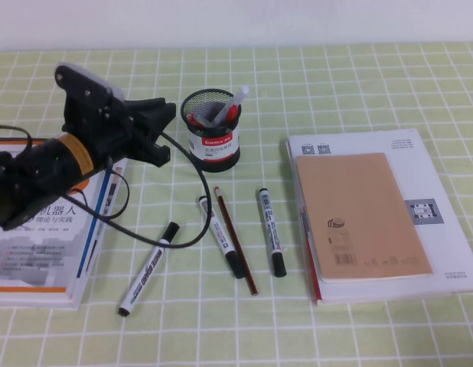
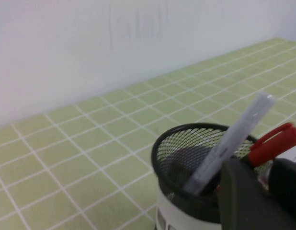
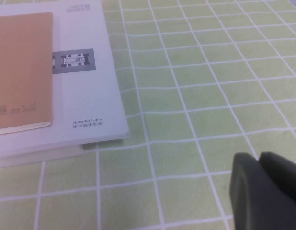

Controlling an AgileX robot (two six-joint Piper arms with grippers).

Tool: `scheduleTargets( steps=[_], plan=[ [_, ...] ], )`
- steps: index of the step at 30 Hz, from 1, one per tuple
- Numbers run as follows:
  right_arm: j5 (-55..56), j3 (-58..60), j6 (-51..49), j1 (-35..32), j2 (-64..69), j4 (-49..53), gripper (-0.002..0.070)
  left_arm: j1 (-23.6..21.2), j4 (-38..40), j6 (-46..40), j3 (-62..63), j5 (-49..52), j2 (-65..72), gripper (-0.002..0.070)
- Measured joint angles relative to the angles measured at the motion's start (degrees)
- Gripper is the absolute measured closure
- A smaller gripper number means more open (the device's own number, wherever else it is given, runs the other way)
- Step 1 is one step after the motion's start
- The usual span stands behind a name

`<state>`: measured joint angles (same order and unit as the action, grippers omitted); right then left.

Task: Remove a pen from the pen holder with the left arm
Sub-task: Pick up the pen from the pen holder

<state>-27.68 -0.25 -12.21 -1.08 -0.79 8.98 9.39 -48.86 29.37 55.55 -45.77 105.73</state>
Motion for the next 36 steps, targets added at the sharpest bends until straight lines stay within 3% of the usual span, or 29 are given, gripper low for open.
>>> scheduleTargets(
  steps=[14,23,36],
  plan=[
    [0.0,0.0,0.0,0.0,0.0,0.0,0.0689,1.6,-3.9,2.9,2.7,2.6,3.1,0.052],
    [0.0,0.0,0.0,0.0,0.0,0.0,0.0688,1.8,-4.2,5.4,3.0,3.0,3.1,0.041],
    [0.0,0.0,0.0,0.0,0.0,0.0,0.0689,1.8,-4.4,6.7,6.8,4.9,5.4,0.0401]
  ],
)
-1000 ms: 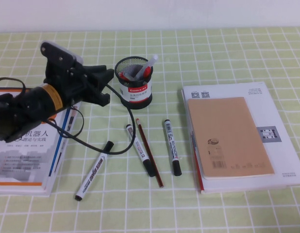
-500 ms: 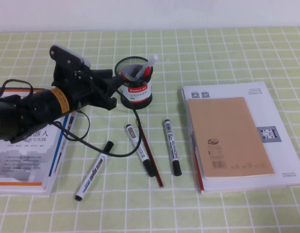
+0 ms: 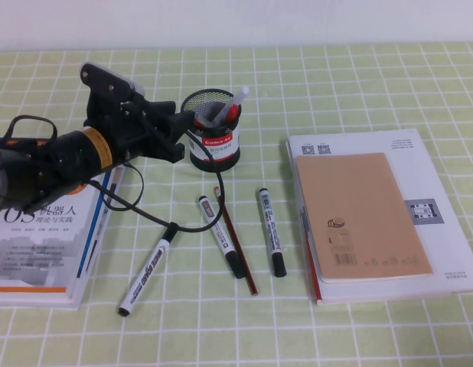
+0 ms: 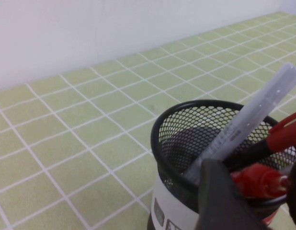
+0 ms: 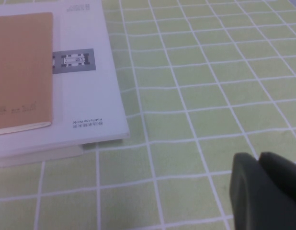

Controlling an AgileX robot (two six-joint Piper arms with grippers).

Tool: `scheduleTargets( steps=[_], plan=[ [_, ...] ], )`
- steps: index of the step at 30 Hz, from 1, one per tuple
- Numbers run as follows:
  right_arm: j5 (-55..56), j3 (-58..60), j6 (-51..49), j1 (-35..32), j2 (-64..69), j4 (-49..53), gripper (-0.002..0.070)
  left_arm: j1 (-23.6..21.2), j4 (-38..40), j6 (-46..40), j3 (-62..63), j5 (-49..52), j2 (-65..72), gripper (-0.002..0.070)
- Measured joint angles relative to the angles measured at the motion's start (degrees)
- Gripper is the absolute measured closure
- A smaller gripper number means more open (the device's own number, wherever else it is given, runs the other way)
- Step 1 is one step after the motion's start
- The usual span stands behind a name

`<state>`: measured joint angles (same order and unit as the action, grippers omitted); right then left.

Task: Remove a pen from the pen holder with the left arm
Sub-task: Pick up the pen from the pen holder

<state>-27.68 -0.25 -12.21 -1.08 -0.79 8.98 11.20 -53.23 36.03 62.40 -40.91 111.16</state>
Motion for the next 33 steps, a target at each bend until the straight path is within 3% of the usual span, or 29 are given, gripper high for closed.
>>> scheduleTargets(
  steps=[23,29,33],
  plan=[
    [0.0,0.0,0.0,0.0,0.0,0.0,0.0689,3.3,0.1,2.2,4.0,3.0,3.1,0.0412],
    [0.0,0.0,0.0,0.0,0.0,0.0,0.0689,3.3,0.7,1.6,4.4,4.6,3.1,0.0603],
    [0.0,0.0,0.0,0.0,0.0,0.0,0.0689,3.3,2.3,0.9,4.4,4.6,3.1,0.0606]
  ],
)
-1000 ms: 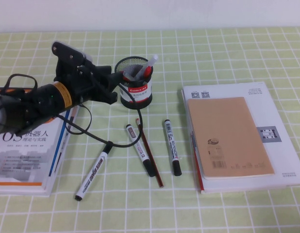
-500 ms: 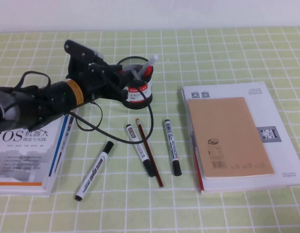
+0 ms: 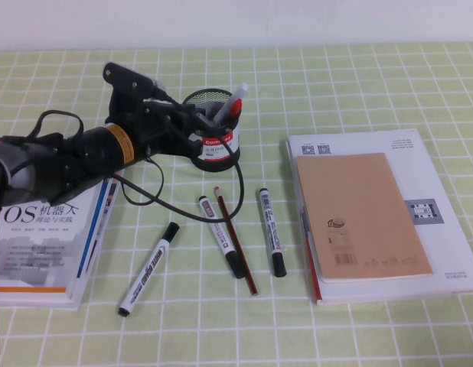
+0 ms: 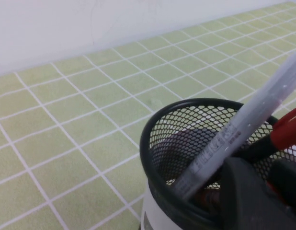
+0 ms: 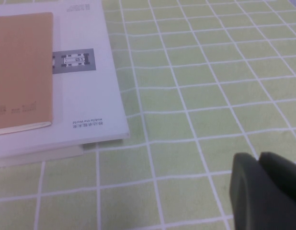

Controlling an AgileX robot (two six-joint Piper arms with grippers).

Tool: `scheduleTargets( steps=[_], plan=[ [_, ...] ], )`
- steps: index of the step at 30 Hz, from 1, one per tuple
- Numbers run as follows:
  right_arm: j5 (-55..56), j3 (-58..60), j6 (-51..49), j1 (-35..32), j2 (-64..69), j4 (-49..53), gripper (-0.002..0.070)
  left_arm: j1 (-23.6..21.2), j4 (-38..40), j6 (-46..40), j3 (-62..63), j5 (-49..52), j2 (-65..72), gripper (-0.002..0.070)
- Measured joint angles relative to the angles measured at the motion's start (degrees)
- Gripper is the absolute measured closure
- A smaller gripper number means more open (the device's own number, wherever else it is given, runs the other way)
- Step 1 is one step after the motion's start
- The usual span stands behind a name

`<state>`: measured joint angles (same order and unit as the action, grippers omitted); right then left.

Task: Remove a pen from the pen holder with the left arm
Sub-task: Pick up the pen from the pen holder

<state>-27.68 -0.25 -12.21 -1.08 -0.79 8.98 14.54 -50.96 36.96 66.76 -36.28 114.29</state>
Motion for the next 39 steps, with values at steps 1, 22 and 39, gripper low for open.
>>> scheduleTargets(
  steps=[1,22,39],
  plan=[
    [0.0,0.0,0.0,0.0,0.0,0.0,0.0689,0.0,0.6,-0.3,0.0,0.0,0.1,0.0606],
    [0.0,0.0,0.0,0.0,0.0,0.0,0.0689,0.1,1.9,-2.7,0.0,-1.1,-1.7,0.0606],
    [0.0,0.0,0.0,0.0,0.0,0.0,0.0689,0.1,-7.9,4.0,0.0,5.8,-10.4,0.0606]
  ],
)
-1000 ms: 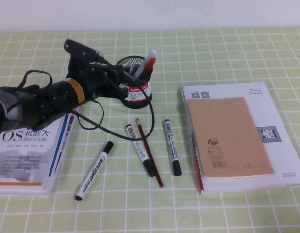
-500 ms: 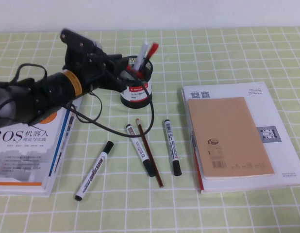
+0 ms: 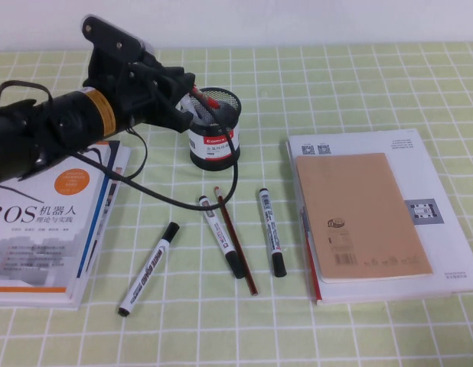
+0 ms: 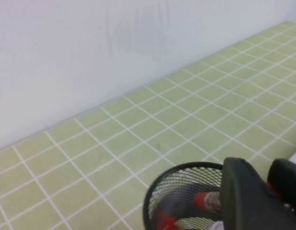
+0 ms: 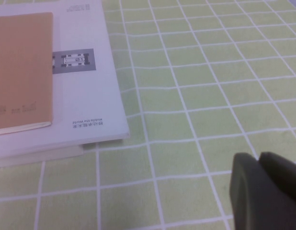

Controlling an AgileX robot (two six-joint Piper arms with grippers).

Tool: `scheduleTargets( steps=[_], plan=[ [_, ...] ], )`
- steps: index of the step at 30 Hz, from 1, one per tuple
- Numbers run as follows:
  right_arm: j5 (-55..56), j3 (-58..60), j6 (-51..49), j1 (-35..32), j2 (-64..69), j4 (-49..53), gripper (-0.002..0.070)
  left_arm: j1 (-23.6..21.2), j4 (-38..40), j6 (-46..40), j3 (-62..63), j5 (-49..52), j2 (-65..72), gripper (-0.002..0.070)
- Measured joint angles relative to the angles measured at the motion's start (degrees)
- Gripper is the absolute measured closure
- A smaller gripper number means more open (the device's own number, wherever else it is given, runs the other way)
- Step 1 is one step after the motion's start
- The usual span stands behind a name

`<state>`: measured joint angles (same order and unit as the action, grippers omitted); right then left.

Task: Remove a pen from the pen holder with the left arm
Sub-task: Pick up the pen from the pen holder, then place the pen on the table

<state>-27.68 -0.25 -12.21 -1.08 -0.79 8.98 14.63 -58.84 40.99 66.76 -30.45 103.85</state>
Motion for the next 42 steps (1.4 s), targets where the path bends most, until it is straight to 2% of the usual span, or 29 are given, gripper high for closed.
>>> scheduleTargets(
  steps=[10,16,20,23,30,39,42],
  plan=[
    [0.0,0.0,0.0,0.0,0.0,0.0,0.0689,0.0,-14.8,12.0,0.0,1.1,-7.1,0.0606],
    [0.0,0.0,0.0,0.0,0.0,0.0,0.0689,0.0,-28.3,25.7,-1.8,0.1,-16.3,0.0606],
    [0.0,0.0,0.0,0.0,0.0,0.0,0.0689,0.0,-33.7,32.0,-6.8,-1.3,-22.7,0.0606],
    [0.0,0.0,0.0,0.0,0.0,0.0,0.0689,0.0,-34.1,33.3,-13.0,-1.0,-26.5,0.0606],
    [0.0,0.0,0.0,0.0,0.0,0.0,0.0689,0.0,-29.4,32.3,-24.5,3.5,-28.3,0.0606],
    [0.0,0.0,0.0,0.0,0.0,0.0,0.0689,0.0,-26.3,34.4,-26.5,4.6,-22.8,0.0603],
    [0.0,0.0,0.0,0.0,0.0,0.0,0.0689,0.0,-26.3,35.5,-26.6,4.5,-21.8,0.058]
  ],
)
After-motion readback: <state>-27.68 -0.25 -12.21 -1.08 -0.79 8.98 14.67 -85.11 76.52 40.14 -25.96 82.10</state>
